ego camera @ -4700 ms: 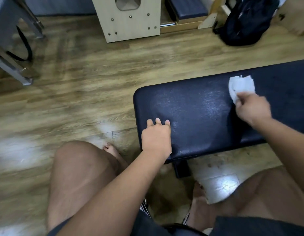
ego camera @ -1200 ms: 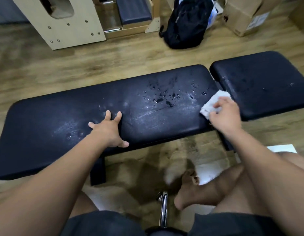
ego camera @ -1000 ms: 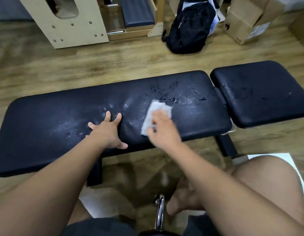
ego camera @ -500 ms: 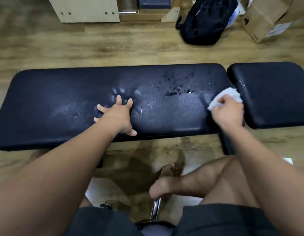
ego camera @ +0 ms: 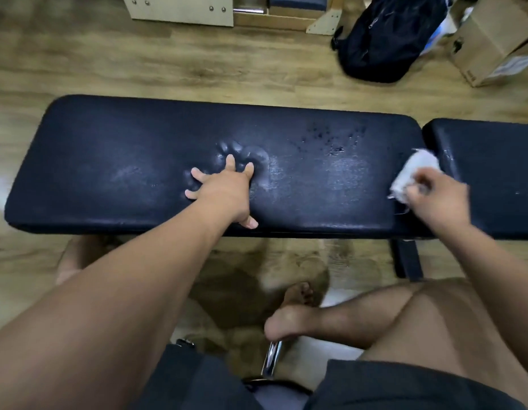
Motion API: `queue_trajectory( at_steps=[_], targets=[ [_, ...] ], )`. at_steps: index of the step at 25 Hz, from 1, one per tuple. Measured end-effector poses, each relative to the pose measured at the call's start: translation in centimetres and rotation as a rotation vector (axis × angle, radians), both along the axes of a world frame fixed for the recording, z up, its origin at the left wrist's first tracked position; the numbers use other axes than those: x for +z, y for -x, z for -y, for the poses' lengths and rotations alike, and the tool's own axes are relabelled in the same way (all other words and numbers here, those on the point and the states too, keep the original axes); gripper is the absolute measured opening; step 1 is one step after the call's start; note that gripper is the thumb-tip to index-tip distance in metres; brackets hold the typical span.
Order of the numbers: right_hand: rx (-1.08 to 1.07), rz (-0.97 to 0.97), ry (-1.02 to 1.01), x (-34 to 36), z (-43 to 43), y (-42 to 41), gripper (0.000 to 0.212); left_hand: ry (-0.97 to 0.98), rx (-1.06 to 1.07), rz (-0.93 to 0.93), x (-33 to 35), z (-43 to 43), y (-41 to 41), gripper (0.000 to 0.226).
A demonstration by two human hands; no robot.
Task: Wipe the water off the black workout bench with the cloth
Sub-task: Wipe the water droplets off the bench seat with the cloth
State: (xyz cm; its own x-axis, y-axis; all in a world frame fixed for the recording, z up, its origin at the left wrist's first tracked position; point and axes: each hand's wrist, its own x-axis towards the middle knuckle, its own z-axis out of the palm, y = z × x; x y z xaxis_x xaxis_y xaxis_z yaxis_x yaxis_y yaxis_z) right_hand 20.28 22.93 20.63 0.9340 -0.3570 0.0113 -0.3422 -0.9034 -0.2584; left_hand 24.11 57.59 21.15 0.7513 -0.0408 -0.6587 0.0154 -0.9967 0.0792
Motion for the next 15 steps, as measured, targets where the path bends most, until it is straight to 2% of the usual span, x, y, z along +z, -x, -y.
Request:
queue_trajectory(
  at_steps=[2,4,6,8,10,12,14,15],
  targets=[
    [-0.157,-0.020,0.000,0.3,0.0,-1.8,0.032,0.004,-0.004,-0.001,0.0,0.3,-0.2,0.129],
    [-0.101,0.055,-0.011,-0.2,-5.6,-3.6,0.023,0.005,-0.007,0.012,0.1,0.4,-0.1,0.128],
    [0.078,0.057,-0.173,-1.4,-14.1,-4.1,0.018,0.005,0.004,0.018,0.2,0.2,0.0,0.128],
    [0.382,-0.049,-0.275,-1.8,-21.1,-2.9,0.019,0.020,0.010,0.026,-0.1,-0.1,0.4,0.127],
    [0.663,-0.093,-0.256,-1.8,-20.5,-2.3,0.025,0.028,0.013,0.043,-0.3,-0.4,0.8,0.125],
    [0.597,-0.066,-0.172,-1.4,-13.8,-2.5,0.025,0.013,0.009,0.047,-0.4,-0.5,0.8,0.124],
    [0.320,-0.055,0.002,0.1,-5.8,-2.5,0.023,0.012,0.021,0.032,-0.4,-0.3,0.5,0.127],
    [0.128,-0.073,0.026,1.1,-2.4,-2.6,0.023,0.006,0.022,0.028,-0.4,-0.1,0.3,0.128]
  ],
)
